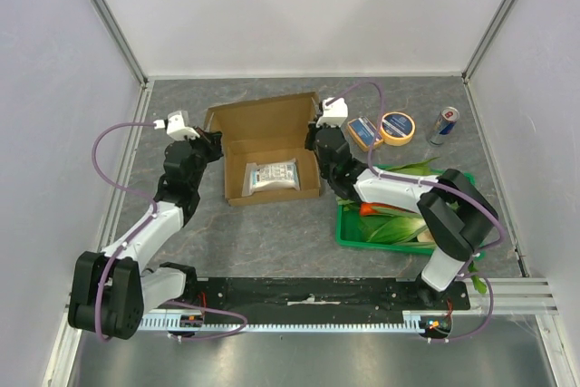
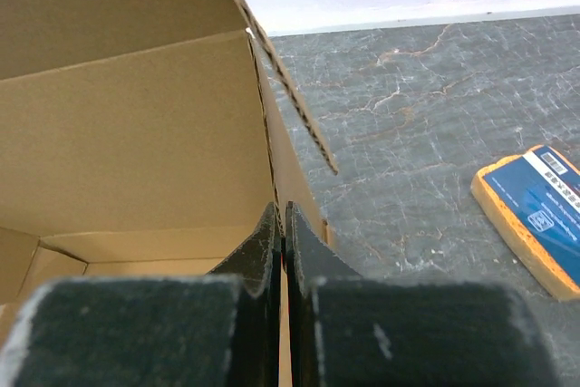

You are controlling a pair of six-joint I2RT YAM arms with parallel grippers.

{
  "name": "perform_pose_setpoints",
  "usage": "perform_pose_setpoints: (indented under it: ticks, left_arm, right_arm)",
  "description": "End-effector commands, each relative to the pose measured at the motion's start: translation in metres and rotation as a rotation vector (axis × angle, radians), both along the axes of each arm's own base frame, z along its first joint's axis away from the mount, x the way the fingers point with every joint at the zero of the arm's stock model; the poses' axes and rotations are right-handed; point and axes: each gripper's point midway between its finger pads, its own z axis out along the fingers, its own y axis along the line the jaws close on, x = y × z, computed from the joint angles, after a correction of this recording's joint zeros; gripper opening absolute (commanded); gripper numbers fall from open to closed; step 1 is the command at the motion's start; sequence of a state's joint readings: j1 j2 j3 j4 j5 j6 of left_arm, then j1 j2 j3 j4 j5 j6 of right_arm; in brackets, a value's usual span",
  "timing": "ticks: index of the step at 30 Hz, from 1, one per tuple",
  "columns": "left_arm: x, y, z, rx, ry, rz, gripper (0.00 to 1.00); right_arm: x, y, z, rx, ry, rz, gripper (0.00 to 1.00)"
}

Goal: Fold the paper box

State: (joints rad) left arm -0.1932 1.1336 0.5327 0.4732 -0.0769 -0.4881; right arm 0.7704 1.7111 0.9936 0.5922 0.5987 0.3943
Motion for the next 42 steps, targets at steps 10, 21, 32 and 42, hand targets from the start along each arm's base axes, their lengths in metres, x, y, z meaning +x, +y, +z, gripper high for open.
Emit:
perform_pose_setpoints:
  ticks: [10,21,32,42]
  left_arm:
    - [-0.037,-0.008,-0.052,-0.064,0.096,-0.036,0.02]
    - [-0.039,-0.009,-0.054,-0.048,0.095,-0.052,0.02]
    - [-0.042,-0.004,-0.053,-0.007,0.095,-0.037,0.02]
    - [-0.040,0.001,-0.053,0.019,0.117,-0.016,0.02]
  right_arm:
    - [-0.054,-0.013,-0.033,0.000,-0.052,0.006,0.05]
    - [-0.146,-0.059,-0.059,-0.129,0.276,0.166,0.71]
    - [-0.189,0.008,0.078,-0.047,0.234,0.937,0.98]
    - [-0.199,0.102,0.104,-0.401,0.044,1.083,0.98]
